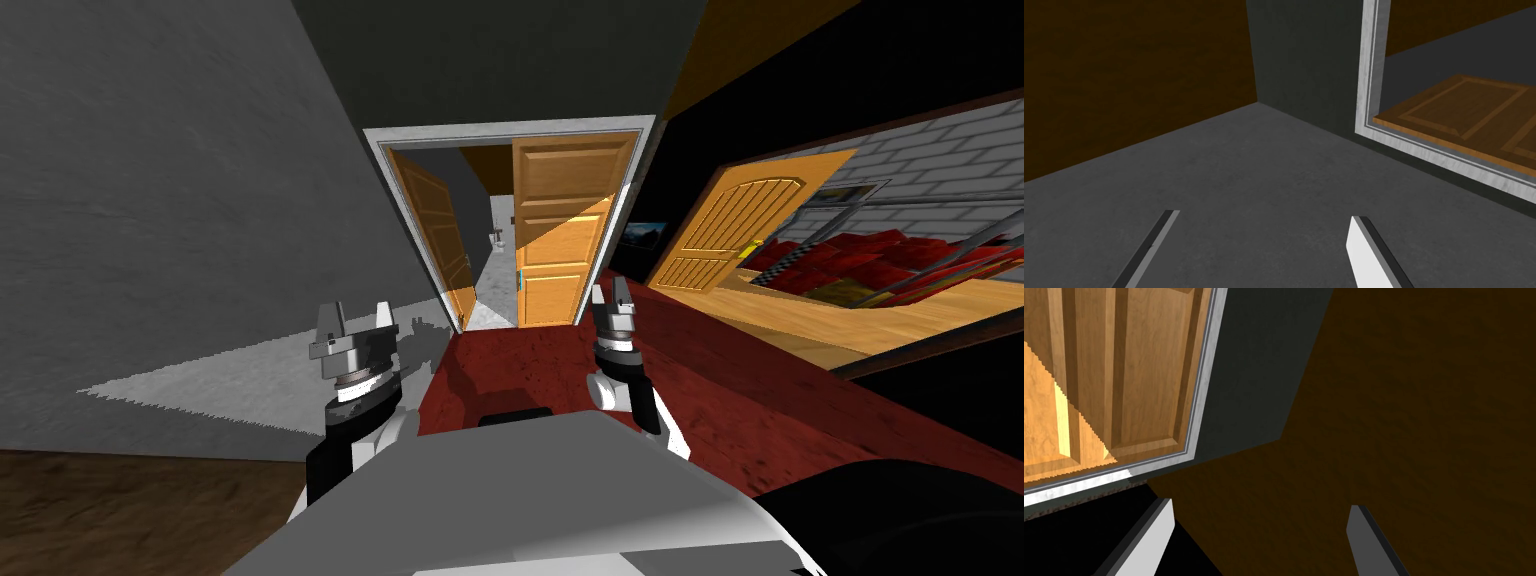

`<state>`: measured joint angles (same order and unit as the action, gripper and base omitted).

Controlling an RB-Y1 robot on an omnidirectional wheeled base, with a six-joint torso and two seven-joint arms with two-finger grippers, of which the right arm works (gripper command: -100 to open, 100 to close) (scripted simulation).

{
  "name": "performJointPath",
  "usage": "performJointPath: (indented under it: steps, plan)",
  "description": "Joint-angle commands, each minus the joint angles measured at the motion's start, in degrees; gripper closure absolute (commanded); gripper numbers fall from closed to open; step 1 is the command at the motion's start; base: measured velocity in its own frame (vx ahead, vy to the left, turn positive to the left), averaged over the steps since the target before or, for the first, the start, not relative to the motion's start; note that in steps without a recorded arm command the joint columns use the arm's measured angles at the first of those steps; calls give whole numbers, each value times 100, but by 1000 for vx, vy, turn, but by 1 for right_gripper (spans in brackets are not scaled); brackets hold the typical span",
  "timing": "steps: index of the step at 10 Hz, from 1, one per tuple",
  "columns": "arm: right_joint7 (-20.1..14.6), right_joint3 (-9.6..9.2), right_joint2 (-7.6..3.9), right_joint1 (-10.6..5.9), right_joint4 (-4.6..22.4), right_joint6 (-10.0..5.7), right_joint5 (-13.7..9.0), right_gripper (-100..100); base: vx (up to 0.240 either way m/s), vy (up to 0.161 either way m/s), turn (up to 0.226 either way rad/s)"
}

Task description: Push the door open

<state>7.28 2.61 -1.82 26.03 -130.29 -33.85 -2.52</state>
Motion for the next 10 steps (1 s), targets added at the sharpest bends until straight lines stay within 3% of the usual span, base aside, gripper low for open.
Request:
performJointPath:
  steps: [1, 10]
  plan:
    - [-19, -13, -11, -13, 20, -2, -14, -100, 230, -73, -15]
    - [-189, -126, -101, -93, 205, -46, -145, -100, 201, -79, -19]
